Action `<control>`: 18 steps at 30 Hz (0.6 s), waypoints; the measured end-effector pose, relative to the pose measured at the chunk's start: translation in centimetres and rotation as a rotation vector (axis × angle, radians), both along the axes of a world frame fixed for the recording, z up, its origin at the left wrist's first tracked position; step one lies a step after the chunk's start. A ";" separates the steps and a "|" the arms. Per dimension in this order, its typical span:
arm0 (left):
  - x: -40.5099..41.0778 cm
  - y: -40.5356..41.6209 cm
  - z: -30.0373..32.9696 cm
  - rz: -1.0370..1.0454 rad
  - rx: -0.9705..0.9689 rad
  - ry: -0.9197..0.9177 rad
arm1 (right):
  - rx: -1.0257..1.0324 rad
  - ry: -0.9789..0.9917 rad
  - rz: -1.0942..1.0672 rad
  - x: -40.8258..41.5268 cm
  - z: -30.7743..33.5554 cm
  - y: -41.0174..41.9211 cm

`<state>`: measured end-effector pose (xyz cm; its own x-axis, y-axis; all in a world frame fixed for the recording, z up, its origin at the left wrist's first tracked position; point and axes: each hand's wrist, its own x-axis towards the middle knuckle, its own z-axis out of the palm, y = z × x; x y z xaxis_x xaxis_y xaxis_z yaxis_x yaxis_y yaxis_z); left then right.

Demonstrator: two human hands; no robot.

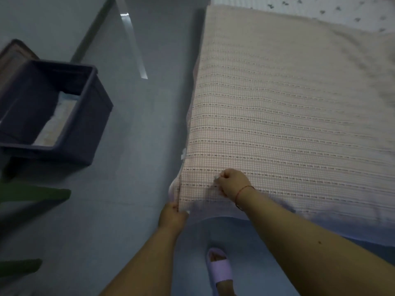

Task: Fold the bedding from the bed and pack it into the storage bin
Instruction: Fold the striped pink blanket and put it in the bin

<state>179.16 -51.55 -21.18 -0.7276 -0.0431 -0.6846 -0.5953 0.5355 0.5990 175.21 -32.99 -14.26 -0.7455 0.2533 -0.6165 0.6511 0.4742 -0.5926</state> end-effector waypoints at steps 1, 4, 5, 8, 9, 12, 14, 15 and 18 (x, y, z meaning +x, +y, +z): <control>-0.1 0.1 -0.4 -0.001 0.015 0.002 | -0.001 0.003 -0.011 0.1 -0.3 -0.2; 0.0 0.0 -1.5 -0.006 0.025 -0.008 | 0.007 0.021 -0.018 0.2 -0.6 -0.9; 0.1 -0.1 -1.7 -0.006 0.034 -0.006 | 0.010 0.025 -0.020 0.2 -0.7 -1.1; 0.2 -0.6 -2.2 -0.041 0.031 0.011 | 0.034 0.017 -0.018 0.2 -0.8 -1.6; 0.2 -0.8 -2.2 -0.074 0.014 0.029 | 0.036 0.016 -0.021 0.2 -0.9 -1.7; 0.0 -2.2 -1.6 -0.185 -0.057 0.048 | 0.050 0.021 -0.031 0.1 -0.9 -2.1; -0.4 -3.7 -1.4 -0.254 -0.154 0.054 | 0.056 0.024 -0.035 0.1 -1.0 -2.4; -0.5 -4.5 -1.4 -0.261 -0.187 0.066 | 0.059 0.021 -0.034 0.2 -1.1 -2.4; -0.8 -5.2 -1.9 -0.262 -0.203 0.092 | 0.077 0.013 -0.042 0.3 -1.3 -2.2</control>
